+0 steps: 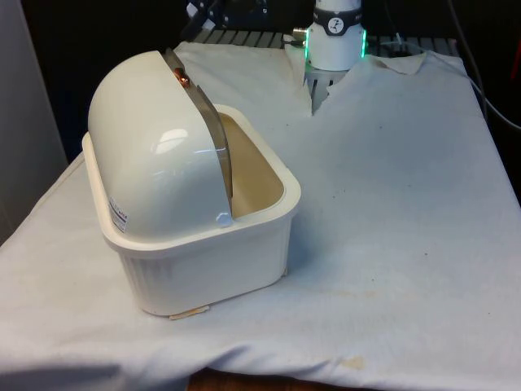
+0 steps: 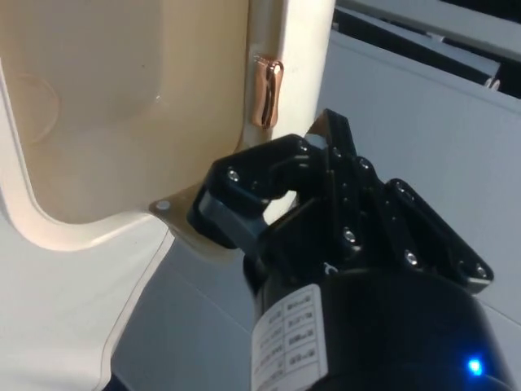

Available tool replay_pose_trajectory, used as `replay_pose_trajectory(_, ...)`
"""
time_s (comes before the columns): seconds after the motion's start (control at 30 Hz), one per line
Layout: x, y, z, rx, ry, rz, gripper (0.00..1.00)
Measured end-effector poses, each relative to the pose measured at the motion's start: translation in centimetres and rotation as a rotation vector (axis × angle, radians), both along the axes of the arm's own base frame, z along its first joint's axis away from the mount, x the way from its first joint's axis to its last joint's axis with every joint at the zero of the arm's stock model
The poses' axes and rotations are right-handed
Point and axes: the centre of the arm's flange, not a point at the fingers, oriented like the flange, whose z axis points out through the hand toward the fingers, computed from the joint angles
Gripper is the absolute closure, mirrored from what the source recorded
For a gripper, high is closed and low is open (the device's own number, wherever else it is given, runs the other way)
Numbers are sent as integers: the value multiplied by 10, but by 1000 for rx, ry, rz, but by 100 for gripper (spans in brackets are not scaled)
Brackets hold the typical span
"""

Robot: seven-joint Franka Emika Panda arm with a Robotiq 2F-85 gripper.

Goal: Open the lid, then close it.

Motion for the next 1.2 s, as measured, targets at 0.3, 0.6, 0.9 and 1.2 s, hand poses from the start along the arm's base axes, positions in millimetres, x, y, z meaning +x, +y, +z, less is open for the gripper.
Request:
replay_pose_trajectory(0.3,2,-3,-4,-2,5,-4,100)
replay_pose_trajectory(0.6,4,-5,-11,-4,15,-8,100)
replay_pose_trajectory(0.9,9,-6,-22,-10,31,-10,100)
replay_pose_trajectory(1.2,14,-8,-26,-25,46,-15,100)
